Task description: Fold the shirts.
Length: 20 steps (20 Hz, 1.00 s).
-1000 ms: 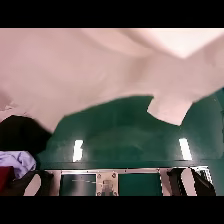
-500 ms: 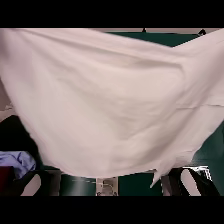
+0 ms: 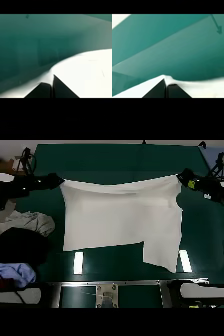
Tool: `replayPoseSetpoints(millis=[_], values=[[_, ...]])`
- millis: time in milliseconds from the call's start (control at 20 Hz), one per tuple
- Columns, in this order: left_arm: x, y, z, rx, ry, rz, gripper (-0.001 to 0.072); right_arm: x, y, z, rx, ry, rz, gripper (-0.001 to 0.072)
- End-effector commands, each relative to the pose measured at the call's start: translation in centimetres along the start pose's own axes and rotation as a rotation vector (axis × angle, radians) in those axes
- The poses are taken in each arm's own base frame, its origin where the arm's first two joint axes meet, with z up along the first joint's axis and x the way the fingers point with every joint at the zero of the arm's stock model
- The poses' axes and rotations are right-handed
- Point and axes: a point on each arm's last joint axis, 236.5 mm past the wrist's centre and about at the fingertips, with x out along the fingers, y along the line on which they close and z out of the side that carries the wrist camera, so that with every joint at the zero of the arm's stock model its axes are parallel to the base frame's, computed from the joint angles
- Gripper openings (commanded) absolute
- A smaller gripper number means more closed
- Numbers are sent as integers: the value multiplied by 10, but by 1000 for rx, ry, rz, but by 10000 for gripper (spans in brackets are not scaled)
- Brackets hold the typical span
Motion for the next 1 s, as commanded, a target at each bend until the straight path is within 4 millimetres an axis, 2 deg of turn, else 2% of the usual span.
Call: replayPoseSetpoints(millis=[0,100,200,400,550,650,750,850,950], values=[[52,31,6,-62,-7,-4,24,58,-30,0,53,47,-1,14],[59,33,22,-56,-31,-12,25,72,-27,21,60,19,18,14],[60,32,34,-48,-52,-15,25,76,-25,38,41,-10,28,14],[56,28,56,-23,-107,-8,25,65,-29,69,29,-69,27,14],[55,26,56,-10,-103,-11,24,61,-38,70,31,-62,19,14],[56,24,43,14,-47,-20,25,61,-42,54,-12,7,10,14],[56,31,12,35,83,8,25,55,-57,27,-49,132,-30,13],[50,43,-25,38,239,52,25,38,-83,1,-72,273,-97,12],[41,47,-55,39,370,69,24,15,-107,-15,-95,376,-157,12]])
